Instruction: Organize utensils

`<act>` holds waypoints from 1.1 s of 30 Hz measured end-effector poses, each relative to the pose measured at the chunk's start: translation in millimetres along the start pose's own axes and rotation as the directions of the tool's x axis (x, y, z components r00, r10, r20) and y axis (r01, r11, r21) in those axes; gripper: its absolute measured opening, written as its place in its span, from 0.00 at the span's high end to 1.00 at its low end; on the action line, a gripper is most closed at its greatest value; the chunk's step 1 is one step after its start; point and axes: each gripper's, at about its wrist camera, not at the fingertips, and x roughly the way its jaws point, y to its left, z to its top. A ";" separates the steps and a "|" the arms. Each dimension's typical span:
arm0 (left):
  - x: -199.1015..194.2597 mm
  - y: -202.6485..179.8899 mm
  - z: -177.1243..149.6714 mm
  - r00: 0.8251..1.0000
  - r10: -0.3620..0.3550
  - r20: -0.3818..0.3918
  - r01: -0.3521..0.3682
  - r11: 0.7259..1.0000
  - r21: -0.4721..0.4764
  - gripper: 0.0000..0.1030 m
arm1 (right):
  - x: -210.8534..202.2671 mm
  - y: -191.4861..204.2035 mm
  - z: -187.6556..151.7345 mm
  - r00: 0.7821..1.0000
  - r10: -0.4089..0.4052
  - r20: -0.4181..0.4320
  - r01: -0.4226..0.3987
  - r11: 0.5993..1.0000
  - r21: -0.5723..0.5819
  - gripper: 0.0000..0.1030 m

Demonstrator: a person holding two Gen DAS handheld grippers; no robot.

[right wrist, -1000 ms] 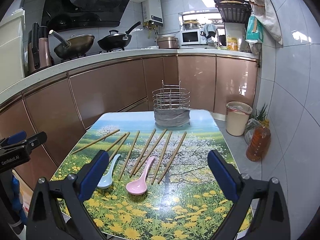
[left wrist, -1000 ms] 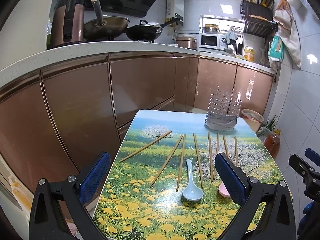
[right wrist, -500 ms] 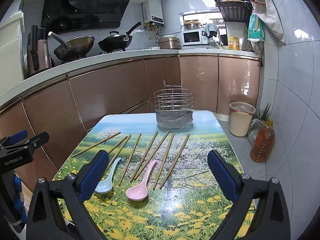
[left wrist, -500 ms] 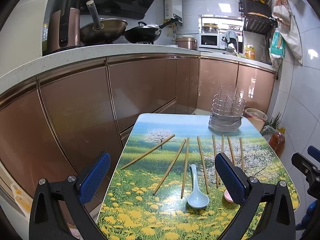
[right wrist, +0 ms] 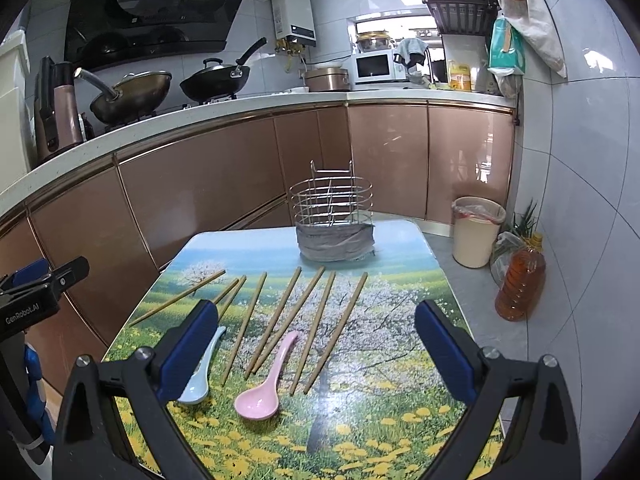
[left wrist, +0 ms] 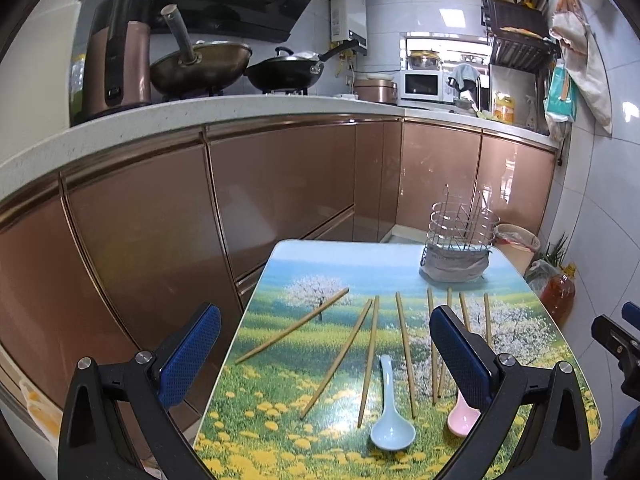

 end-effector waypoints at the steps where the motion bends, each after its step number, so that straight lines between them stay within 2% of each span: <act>1: 0.8 -0.1 2.4 1.000 0.002 0.003 -0.002 1.000 0.001 0.00 | -0.3 -1.0 2.0 1.000 -0.002 0.004 0.002 1.000 -0.001 0.03; 8: 3.0 -0.7 15.8 1.000 0.003 0.026 -0.003 1.000 0.002 0.00 | -1.3 -3.6 13.6 1.000 -0.010 0.021 0.010 1.000 -0.015 0.03; 13: 1.2 6.9 19.7 1.000 0.012 0.029 -0.012 1.000 -0.006 0.00 | 3.9 -6.6 14.8 0.999 0.038 -0.006 -0.038 0.999 -0.003 0.03; 19: 15.1 19.4 16.5 0.998 -0.008 -0.066 0.007 1.000 -0.014 0.00 | 12.6 -8.3 10.2 0.994 0.093 -0.057 -0.093 0.996 0.002 0.04; 23: 36.4 24.4 5.6 0.984 -0.037 -0.174 0.035 0.999 -0.015 0.00 | 23.8 -7.7 6.2 0.988 0.117 -0.100 -0.118 0.993 -0.003 0.05; 27: 50.5 25.7 -4.4 0.971 -0.067 -0.229 0.065 0.998 -0.016 0.02 | 38.2 -5.9 3.0 0.979 0.143 -0.144 -0.146 0.989 -0.015 0.06; 29: 55.4 25.1 -6.7 0.964 -0.099 -0.245 0.099 0.995 -0.016 0.09 | 45.9 -5.0 2.2 0.974 0.156 -0.163 -0.160 0.987 -0.015 0.08; 33: 70.4 18.1 -15.3 0.940 -0.168 -0.297 0.172 0.985 -0.014 0.21 | 66.0 -1.6 -0.8 0.956 0.200 -0.214 -0.206 0.979 -0.004 0.25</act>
